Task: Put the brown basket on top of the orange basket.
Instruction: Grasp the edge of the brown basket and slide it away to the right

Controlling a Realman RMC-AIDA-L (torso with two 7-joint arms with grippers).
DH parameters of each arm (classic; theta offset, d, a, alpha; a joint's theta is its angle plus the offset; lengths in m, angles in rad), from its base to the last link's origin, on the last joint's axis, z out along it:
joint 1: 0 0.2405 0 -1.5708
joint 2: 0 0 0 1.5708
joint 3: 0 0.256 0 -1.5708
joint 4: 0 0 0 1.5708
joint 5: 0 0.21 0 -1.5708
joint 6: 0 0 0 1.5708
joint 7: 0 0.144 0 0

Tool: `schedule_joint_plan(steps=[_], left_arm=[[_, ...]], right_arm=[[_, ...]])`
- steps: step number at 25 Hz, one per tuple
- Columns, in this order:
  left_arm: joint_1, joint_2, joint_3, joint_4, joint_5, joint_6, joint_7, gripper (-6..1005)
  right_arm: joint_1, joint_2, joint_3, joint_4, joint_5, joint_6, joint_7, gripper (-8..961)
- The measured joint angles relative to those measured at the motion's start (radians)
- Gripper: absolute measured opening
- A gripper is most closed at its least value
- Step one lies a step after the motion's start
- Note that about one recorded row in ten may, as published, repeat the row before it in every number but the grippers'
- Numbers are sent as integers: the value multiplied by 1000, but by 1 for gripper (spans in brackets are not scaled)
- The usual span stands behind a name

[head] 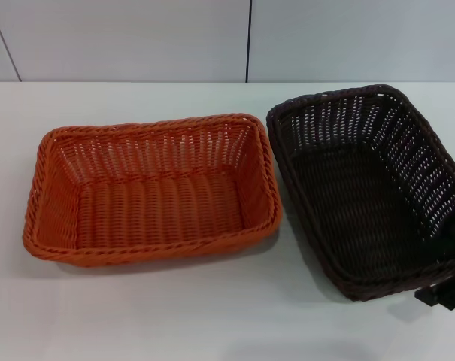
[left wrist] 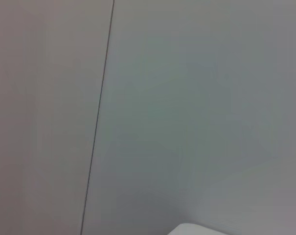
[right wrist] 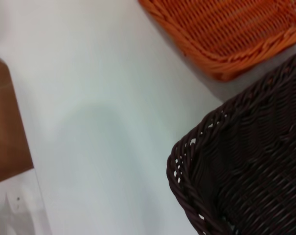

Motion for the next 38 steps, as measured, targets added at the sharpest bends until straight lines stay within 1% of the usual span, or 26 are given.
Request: schedule_joint_plan(steps=[3,8,12,16,22,26,33,35,38], left_arm=[[0,1,1,0,0,-6,0,797],[-4,3,3,0,0,-14,0,797],[-7,5,3,0,0,-17,0,796],[-7,7,3,0,0,-17,0,796],[-9,8,-4,8,2,-17,0,796],[-9,8,-5,11,1,-17,0,796],[-7,9,-5,15,0,-16,0,797],[-6,9,-6,20,0,-16,0,797],[-6,9,-6,20,0,-16,0,797]], right_arm=[[20,0,-32,62,-32,29,-7,703],[47,1,-50,163,-50,82,-22,703],[47,4,-79,203,-52,127,-22,703],[40,10,-116,210,-81,158,-17,703],[40,11,-121,192,-91,164,13,536],[37,11,-120,149,-104,174,51,383],[32,12,-130,131,-111,211,88,328],[20,13,-147,85,-113,228,123,323],[16,14,-150,67,-113,229,130,314]])
